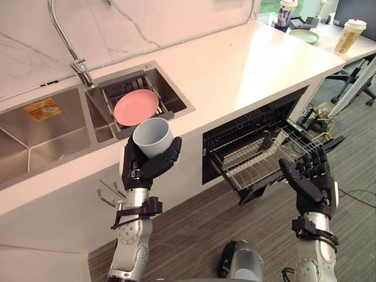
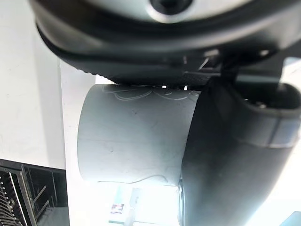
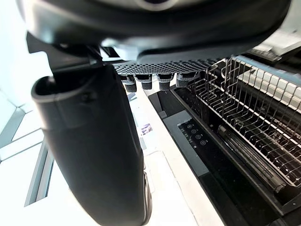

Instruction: Walk over to the sink, pick up the cup, carry it to the dishwasher, place the cup inside the dishwasher, then close the dishwasher door

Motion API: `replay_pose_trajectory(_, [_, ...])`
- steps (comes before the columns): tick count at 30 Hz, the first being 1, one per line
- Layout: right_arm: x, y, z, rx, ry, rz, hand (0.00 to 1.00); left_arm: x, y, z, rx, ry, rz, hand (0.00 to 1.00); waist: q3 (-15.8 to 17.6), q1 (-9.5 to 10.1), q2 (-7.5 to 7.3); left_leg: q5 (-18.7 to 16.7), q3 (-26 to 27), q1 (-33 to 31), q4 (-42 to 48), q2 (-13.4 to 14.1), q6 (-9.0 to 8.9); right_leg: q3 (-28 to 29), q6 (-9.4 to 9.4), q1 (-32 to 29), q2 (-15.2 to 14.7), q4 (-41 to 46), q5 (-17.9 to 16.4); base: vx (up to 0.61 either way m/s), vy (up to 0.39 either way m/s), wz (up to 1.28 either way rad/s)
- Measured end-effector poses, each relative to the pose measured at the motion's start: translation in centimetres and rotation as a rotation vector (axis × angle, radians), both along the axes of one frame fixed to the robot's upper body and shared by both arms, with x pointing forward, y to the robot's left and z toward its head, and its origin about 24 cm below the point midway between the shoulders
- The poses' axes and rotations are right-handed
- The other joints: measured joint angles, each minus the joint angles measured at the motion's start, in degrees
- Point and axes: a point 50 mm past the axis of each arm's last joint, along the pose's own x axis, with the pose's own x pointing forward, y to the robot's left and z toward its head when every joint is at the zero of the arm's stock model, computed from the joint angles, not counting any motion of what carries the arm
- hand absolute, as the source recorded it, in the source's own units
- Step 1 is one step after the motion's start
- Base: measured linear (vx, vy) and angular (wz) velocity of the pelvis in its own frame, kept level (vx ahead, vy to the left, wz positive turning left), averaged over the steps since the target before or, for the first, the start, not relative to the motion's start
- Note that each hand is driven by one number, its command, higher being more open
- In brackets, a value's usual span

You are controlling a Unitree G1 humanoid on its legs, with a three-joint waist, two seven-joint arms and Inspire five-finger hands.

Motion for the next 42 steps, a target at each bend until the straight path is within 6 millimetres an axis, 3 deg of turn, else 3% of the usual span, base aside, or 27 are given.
replay_pose_trajectory(1, [0.0, -0.1, 0.1, -0.009, -0.003, 0.007, 1.00, -0.1, 0.0, -0.2, -0.002, 0.008, 0.003, 0.00, 0.0, 0.03, 1.28, 5.6, -3.0, -4.5, 8.8, 2.7, 1.43, -0.3, -0.46, 2.3, 2.3, -2.5, -0.3, 0.22, -0.127, -0.20])
replay_pose_trajectory(2, [0.0, -0.2, 0.2, -0.013, -0.005, 0.012, 1.00, -0.3, 0.1, -0.4, -0.002, 0.017, 0.004, 0.00, 0.0, 0.48, 1.84, 10.1, -6.0, -7.5, 15.0, 4.0, 0.16, -0.2, -1.00, 4.6, 3.5, -4.5, -0.2, 0.28, -0.101, -0.39])
replay_pose_trajectory(3, [-0.1, -0.3, 0.2, -0.013, -0.008, 0.008, 1.00, -0.5, -0.1, -0.6, -0.001, 0.024, -0.003, 0.00, -0.1, 1.05, 2.04, 7.7, -7.5, -9.9, 18.1, 3.7, -1.78, 0.6, -1.38, 7.2, 4.5, -6.7, 0.0, 0.25, -0.043, -0.40])
replay_pose_trajectory(4, [-0.1, -0.3, 0.3, -0.012, -0.013, 0.008, 1.00, -0.5, -0.2, -0.6, -0.001, 0.021, -0.010, 0.00, 0.0, 1.13, 1.93, 6.2, -7.7, -11.0, 17.5, 2.8, -1.78, 1.0, -1.37, 8.4, 4.5, -7.8, 0.0, 0.28, -0.012, -0.37])
replay_pose_trajectory(6, [0.1, -0.4, 0.7, -0.016, -0.039, 0.004, 1.00, -0.7, -0.7, -0.3, 0.022, -0.014, -0.029, 0.00, 0.1, 1.34, 1.60, 2.7, -7.8, -13.2, 6.8, -2.8, -2.07, 2.8, -0.44, 11.5, 4.0, -11.1, 0.5, 0.30, 0.012, -0.41])
replay_pose_trajectory(8, [0.4, 0.1, 0.6, -0.010, -0.041, 0.023, 1.00, -0.7, -1.1, 0.1, 0.043, -0.056, -0.039, 0.00, -0.2, 1.46, 2.03, 3.2, -7.6, -13.8, -5.6, -6.6, -3.26, 5.1, 1.16, 13.5, 3.6, -12.8, 1.3, 0.26, 0.064, -0.60])
replay_pose_trajectory(9, [0.5, 0.3, 0.5, -0.007, -0.038, 0.030, 1.00, -0.7, -1.2, 0.3, 0.045, -0.064, -0.038, 0.00, -0.3, 1.51, 2.22, 4.0, -7.2, -13.7, -8.7, -7.1, -3.57, 5.8, 1.58, 13.9, 3.6, -13.0, 1.3, 0.32, 0.145, -0.78])
replay_pose_trajectory(10, [0.5, 0.6, 0.4, -0.003, -0.030, 0.042, 1.00, -0.4, -1.4, 0.5, 0.039, -0.077, -0.032, 0.00, -1.1, 1.48, 3.37, 11.1, -5.8, -13.3, -15.9, -7.9, -3.07, 7.1, 3.00, 14.7, 4.2, -13.8, 1.3, 0.26, 0.149, -0.75])
replay_pose_trajectory(11, [0.5, 0.9, 0.2, 0.006, -0.021, 0.045, 1.00, -0.2, -1.5, 0.8, 0.037, -0.089, -0.033, 0.00, -1.8, 1.58, 4.21, 15.7, -5.8, -13.2, -18.1, -8.0, -3.97, 8.3, 4.09, 14.9, 4.7, -13.9, 1.1, 0.25, 0.169, -0.71])
replay_pose_trajectory(12, [0.4, 1.1, -0.2, 0.021, -0.010, 0.038, 1.00, -0.1, -1.5, 0.8, 0.039, -0.090, -0.033, 0.00, -2.3, 1.47, 3.53, 15.8, -5.0, -12.3, -18.8, -8.6, -3.76, 9.2, 4.72, 15.1, 4.3, -13.9, 1.1, 0.24, 0.163, -0.31])
replay_pose_trajectory(14, [-0.3, 1.4, -0.7, 0.047, 0.004, 0.016, 1.00, 0.4, -1.6, 1.6, 0.049, -0.126, -0.042, 0.00, -3.7, 0.60, 2.21, 17.8, -3.8, -9.6, -25.9, -12.3, -2.20, 9.4, 6.77, 15.3, 1.8, -16.5, 2.3, 0.25, 0.182, -0.02])
replay_pose_trajectory(17, [-0.3, 1.6, -0.9, 0.061, 0.011, 0.013, 1.00, 0.9, -1.5, 2.1, 0.050, -0.137, -0.030, 0.00, -3.4, 0.45, 1.53, 19.2, -3.2, -7.1, -30.6, -14.5, -1.36, 9.3, 8.18, 17.1, 0.9, -20.2, 4.1, 0.12, 0.124, 0.02])
replay_pose_trajectory(22, [-0.1, 1.9, -0.7, 0.075, -0.005, 0.018, 1.00, 0.8, -1.2, 2.5, 0.039, -0.151, -0.017, 0.00, -2.6, 0.93, 0.06, 19.0, -1.8, -3.9, -33.3, -14.9, -1.23, 9.7, 8.38, 18.8, 1.1, -22.3, 5.7, 0.06, 0.055, -0.15])
replay_pose_trajectory(27, [0.6, 2.6, -0.3, 0.083, -0.033, 0.070, 1.00, 0.5, -0.9, 3.9, -0.004, -0.200, 0.036, 0.00, -1.8, 0.68, -1.56, 17.1, 3.5, -3.9, -33.7, -14.5, -0.61, 9.0, 7.45, 15.2, 0.9, -21.4, 7.4, -0.02, 0.037, -0.56])
replay_pose_trajectory(30, [0.6, 2.8, -0.2, 0.080, -0.040, 0.088, 1.00, 0.6, -0.8, 3.9, 0.001, -0.193, 0.071, 0.00, -1.7, 0.36, -1.70, 17.0, 4.6, -4.2, -33.4, -14.1, -0.04, 7.0, 6.04, 14.0, 0.2, -20.2, 8.3, 0.00, 0.037, -0.24])
replay_pose_trajectory(34, [1.5, 3.9, 0.4, 0.089, -0.091, 0.169, 1.00, 0.7, 0.0, 4.1, -0.014, -0.197, 0.126, 0.00, -1.9, 0.91, -2.16, 16.1, 4.4, -7.1, -29.4, -13.3, -0.17, 7.1, 6.34, 14.0, 0.6, -22.2, 8.5, 0.03, -0.011, 0.05])
replay_pose_trajectory(37, [2.7, 5.4, 1.4, 0.113, -0.160, 0.270, 1.00, 1.2, 0.4, 3.7, -0.018, -0.164, 0.144, 0.00, -1.7, 2.37, -2.55, 15.1, 4.0, -8.7, -25.6, -11.2, -0.52, 6.5, 7.90, 16.5, 2.8, -27.6, 10.1, -0.01, -0.077, 0.01])
replay_pose_trajectory(42, [3.6, 6.0, 5.4, 0.001, -0.321, 0.456, 1.00, 1.7, 1.0, 1.6, -0.027, -0.059, 0.171, 0.00, -1.6, 2.58, -2.62, 14.5, 3.3, -8.7, -23.1, -7.6, -1.99, 5.6, 6.10, 20.9, 7.4, -34.6, 13.5, -0.07, -0.083, -0.03])
